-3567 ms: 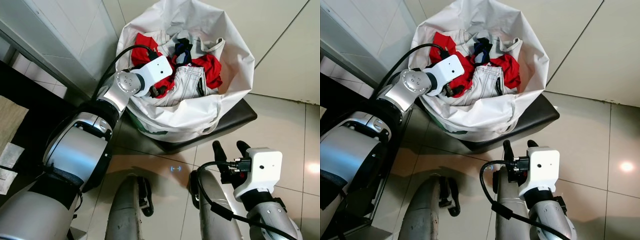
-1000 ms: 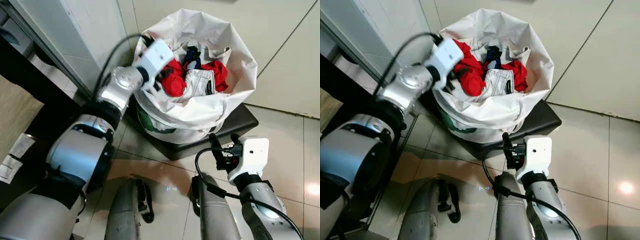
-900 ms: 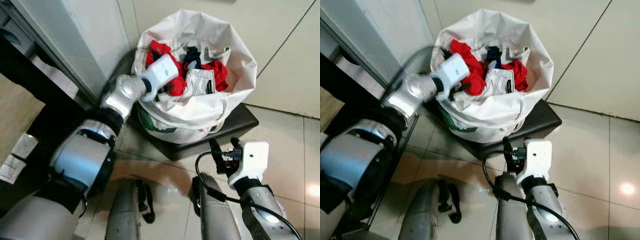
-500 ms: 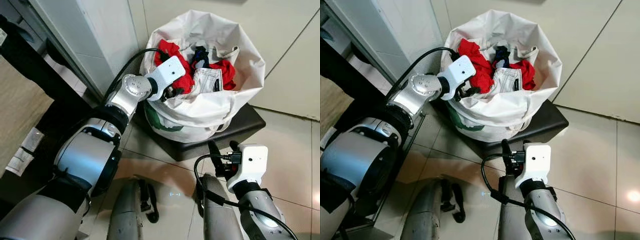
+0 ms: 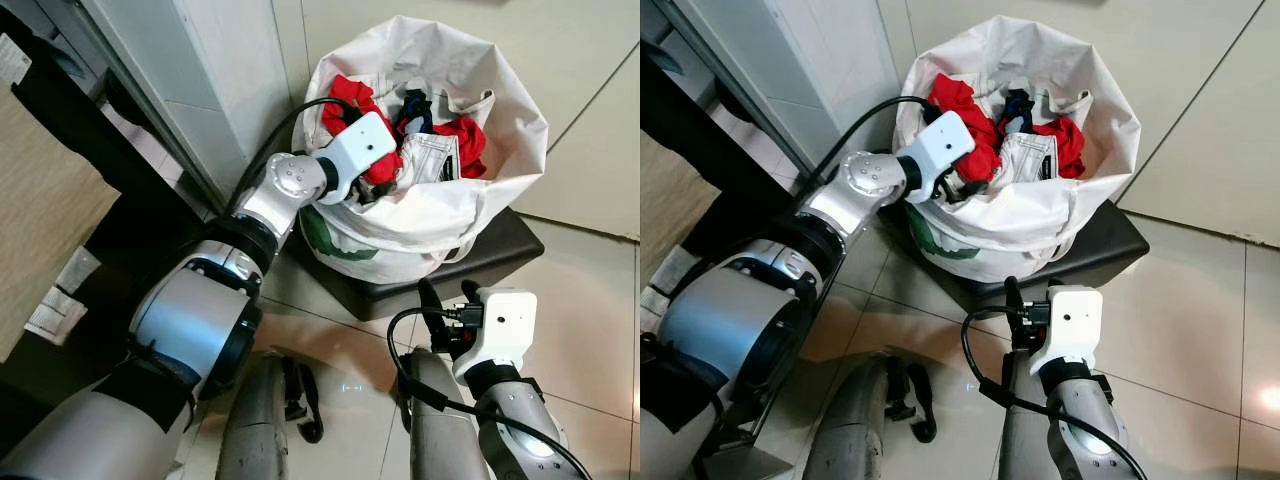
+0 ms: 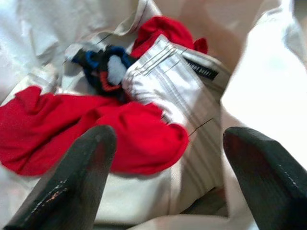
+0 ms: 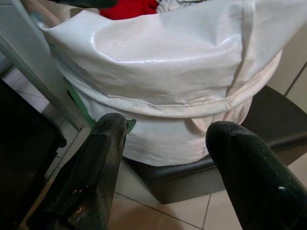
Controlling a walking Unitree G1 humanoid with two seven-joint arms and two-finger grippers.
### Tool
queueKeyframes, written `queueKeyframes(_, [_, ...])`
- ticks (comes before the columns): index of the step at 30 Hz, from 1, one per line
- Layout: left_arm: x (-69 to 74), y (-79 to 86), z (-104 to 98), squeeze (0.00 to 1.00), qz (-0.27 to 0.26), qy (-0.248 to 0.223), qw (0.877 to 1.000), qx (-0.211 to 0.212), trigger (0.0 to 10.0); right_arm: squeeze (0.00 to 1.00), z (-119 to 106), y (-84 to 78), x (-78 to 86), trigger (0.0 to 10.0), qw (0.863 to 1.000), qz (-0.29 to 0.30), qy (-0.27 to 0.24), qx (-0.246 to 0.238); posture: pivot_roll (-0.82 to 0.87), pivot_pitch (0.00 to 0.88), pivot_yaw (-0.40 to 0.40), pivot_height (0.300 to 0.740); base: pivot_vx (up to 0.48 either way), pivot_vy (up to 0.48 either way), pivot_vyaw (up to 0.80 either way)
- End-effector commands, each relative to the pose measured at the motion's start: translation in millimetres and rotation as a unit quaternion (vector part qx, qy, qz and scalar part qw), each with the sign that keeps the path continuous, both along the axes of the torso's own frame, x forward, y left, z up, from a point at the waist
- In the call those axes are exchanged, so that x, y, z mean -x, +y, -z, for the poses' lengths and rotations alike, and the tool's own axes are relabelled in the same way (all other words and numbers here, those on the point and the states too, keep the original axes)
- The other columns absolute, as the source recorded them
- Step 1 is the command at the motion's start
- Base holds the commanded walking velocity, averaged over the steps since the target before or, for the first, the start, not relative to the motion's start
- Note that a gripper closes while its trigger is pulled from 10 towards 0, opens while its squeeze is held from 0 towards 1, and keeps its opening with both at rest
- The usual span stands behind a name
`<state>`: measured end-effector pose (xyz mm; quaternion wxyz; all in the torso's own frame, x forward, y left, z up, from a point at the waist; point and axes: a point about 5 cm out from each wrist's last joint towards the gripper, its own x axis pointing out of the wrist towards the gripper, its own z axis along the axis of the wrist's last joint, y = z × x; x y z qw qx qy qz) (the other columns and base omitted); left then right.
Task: Clothes washing
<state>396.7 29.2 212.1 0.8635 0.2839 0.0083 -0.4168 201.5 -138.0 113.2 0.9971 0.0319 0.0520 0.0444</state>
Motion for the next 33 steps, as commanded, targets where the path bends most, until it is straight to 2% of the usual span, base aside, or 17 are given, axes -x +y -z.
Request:
queueKeyframes(1, [1.9, -7.2, -0.5, 1.0, 0.008, -0.004, 1.0, -0.001, 10.0, 0.0, 1.5, 3.7, 5.1, 10.0, 1.0, -0.001, 0.003, -0.002, -0.31, 0.291, 0.137, 0.668, 0.0, 0.0, 0.0])
queueKeyframes(6, [-2.6, -3.9, -7.2, 1.0, -0.024, -0.026, 0.999, 0.0, 10.0, 0.0, -0.7, 5.3, 10.8, 10.0, 1.0, -0.002, 0.002, -0.001, -0.34, 0.315, 0.142, 0.668, 0.0, 0.0, 0.0])
queueKeyframes(10, [-8.3, 7.9, -4.3, 1.0, -0.093, -0.026, 0.995, 0.025, 10.0, 0.0, -1.6, 6.5, 23.2, 10.0, 1.0, -0.003, 0.007, 0.007, -0.38, 0.354, 0.15, 0.668, 0.0, 0.0, 0.0])
queueKeyframes(12, [-8.3, 7.9, -4.3, 1.0, -0.093, -0.026, 0.995, 0.025, 10.0, 0.0, -1.6, 6.5, 23.2, 10.0, 1.0, -0.003, 0.007, 0.007, -0.38, 0.354, 0.15, 0.668, 0.0, 0.0, 0.0])
queueKeyframes(14, [-7.7, 8.4, 6.9, 1.0, -0.129, -0.016, 0.991, 0.032, 10.0, 0.0, -2.3, 7.4, 32.8, 10.0, 1.0, 0.002, 0.014, 0.007, -0.4, 0.388, 0.166, 0.668, 0.0, 0.0, 0.0])
queueKeyframes(15, [-7.7, 8.4, 6.9, 1.0, -0.129, -0.016, 0.991, 0.032, 10.0, 0.0, -2.3, 7.4, 32.8, 10.0, 1.0, 0.002, 0.014, 0.007, -0.4, 0.388, 0.166, 0.668, 0.0, 0.0, 0.0])
queueKeyframes(16, [-6.0, 7.1, 15.4, 1.0, -0.142, -0.008, 0.989, 0.029, 10.0, 0.0, -3.1, 7.9, 36.8, 10.0, 1.0, 0.006, 0.017, 0.006, -0.41, 0.393, 0.168, 0.668, 0.0, 0.0, 0.0])
queueKeyframes(19, [1.4, 0.3, 37.2, 1.0, -0.149, 0.017, 0.989, 0.014, 10.0, 0.0, -4.5, 10.0, 49.1, 10.0, 0.999, 0.015, 0.028, 0.004, -0.43, 0.431, 0.181, 0.668, 0.0, 0.0, 0.0])
queueKeyframes(21, [3.0, -1.3, 40.9, 1.0, -0.149, 0.023, 0.988, 0.013, 10.0, 0.0, -4.8, 10.5, 52.6, 10.0, 0.999, 0.017, 0.031, 0.003, -0.43, 0.443, 0.183, 0.668, 0.0, 0.0, 0.0])
queueKeyframes(22, [3.7, -2.1, 42.8, 0.0, -0.151, 0.025, 0.988, 0.014, 10.0, 0.0, -5.1, 10.8, 54.7, 10.0, 0.999, 0.018, 0.033, 0.003, -0.43, 0.443, 0.183, 0.668, 0.0, 0.0, 0.0])
queueKeyframes(28, [6.8, -6.0, 49.3, 0.0, -0.163, 0.04, 0.985, 0.031, 10.0, 0.0, -7.1, 12.7, 59.2, 10.0, 0.999, 0.015, 0.036, 0.006, -0.44, 0.449, 0.178, 0.668, 0.0, 0.0, 0.0])
queueKeyframes(33, [6.4, -13.2, 41.0, 0.0, -0.156, 0.023, 0.986, 0.045, 10.0, 0.0, -8.7, 14.1, 58.5, 10.0, 0.999, 0.013, 0.037, 0.006, -0.43, 0.448, 0.171, 0.668, 0.0, 0.0, 0.0])
